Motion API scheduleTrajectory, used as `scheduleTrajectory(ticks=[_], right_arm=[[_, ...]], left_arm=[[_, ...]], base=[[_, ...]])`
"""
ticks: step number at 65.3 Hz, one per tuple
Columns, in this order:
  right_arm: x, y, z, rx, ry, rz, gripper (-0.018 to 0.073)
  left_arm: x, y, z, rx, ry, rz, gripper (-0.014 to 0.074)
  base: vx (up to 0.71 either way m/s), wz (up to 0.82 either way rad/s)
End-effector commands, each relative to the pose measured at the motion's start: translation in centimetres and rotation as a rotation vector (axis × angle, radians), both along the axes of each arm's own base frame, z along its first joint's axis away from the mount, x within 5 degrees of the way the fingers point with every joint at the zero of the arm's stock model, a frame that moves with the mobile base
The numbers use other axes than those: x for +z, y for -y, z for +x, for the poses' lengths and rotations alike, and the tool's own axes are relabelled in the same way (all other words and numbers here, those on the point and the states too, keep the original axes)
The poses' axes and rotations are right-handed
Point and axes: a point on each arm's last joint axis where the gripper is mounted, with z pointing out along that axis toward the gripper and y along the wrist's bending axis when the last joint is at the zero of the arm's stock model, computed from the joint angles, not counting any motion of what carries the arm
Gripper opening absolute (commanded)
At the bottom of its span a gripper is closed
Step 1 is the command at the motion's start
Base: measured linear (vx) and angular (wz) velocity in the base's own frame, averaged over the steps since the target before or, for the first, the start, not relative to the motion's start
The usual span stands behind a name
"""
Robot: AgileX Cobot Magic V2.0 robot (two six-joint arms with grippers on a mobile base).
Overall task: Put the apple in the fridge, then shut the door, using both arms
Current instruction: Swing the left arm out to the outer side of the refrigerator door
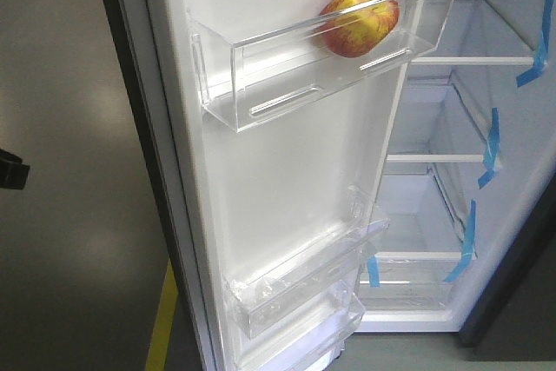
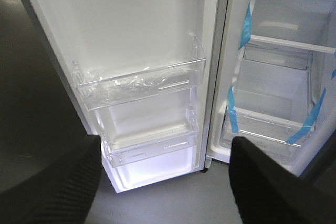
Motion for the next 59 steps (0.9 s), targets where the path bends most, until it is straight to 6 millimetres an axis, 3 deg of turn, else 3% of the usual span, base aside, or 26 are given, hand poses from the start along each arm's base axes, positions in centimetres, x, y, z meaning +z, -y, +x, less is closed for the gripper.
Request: scheduleTrajectory(ticks=[1, 40, 59], right_arm=[[1.1, -0.1, 0.4, -0.009, 0.063, 0.015, 0.0486], [1.1, -0.1, 0.4, -0.009, 0.063, 0.015, 0.0486], [1.1, -0.1, 0.4, -0.009, 0.063, 0.015, 0.0486]], left_arm=[[1.5, 0.6, 1.7, -0.026, 0.090, -0.050, -0.0006], [0.7, 2.2, 11.1, -0.167, -0.017, -0.184, -0.0006], [1.1, 3.4, 14.0, -0.259, -0.012, -0.304, -0.0006]], base=[[0.00, 0.00], [0.00, 0.00], [0.00, 0.00]])
